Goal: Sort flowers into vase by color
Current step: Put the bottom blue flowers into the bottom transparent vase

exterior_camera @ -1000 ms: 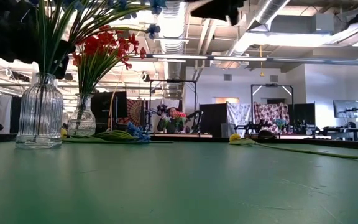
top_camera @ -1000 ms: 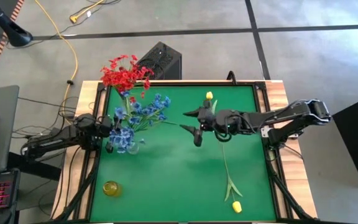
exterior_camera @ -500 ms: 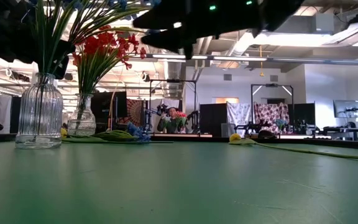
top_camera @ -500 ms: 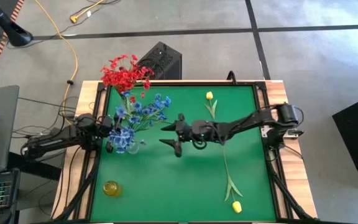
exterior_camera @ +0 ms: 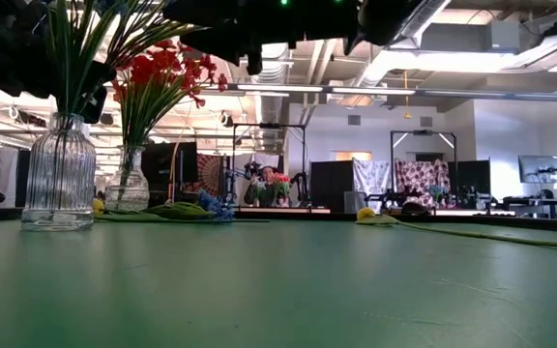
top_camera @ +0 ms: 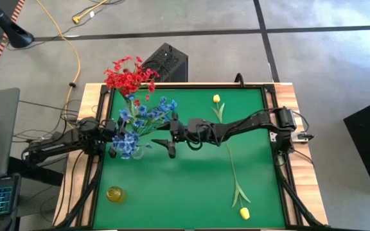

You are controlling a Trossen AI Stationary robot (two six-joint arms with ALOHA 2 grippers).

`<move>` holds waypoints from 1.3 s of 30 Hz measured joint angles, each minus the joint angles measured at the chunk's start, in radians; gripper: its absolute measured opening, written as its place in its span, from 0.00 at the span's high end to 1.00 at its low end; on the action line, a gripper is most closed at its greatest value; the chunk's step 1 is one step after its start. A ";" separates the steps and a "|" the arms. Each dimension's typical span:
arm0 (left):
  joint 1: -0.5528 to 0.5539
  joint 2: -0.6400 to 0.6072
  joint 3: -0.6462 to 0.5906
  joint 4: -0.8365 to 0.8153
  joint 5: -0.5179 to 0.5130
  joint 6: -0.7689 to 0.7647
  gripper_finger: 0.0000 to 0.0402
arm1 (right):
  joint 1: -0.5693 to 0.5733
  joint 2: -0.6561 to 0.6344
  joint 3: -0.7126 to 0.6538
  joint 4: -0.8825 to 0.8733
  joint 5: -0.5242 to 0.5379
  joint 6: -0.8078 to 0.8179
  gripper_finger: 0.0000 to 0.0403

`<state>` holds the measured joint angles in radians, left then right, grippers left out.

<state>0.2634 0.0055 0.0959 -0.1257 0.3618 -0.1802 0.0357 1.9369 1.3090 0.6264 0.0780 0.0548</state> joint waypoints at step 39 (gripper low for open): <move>-0.001 0.001 0.117 -0.148 -0.096 -0.048 0.68 | -0.021 0.000 0.018 0.010 0.002 -0.123 0.95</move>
<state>0.2626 0.0063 0.2130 -0.2741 0.2657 -0.2284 0.0152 1.9369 1.3273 0.6361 0.0798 -0.0680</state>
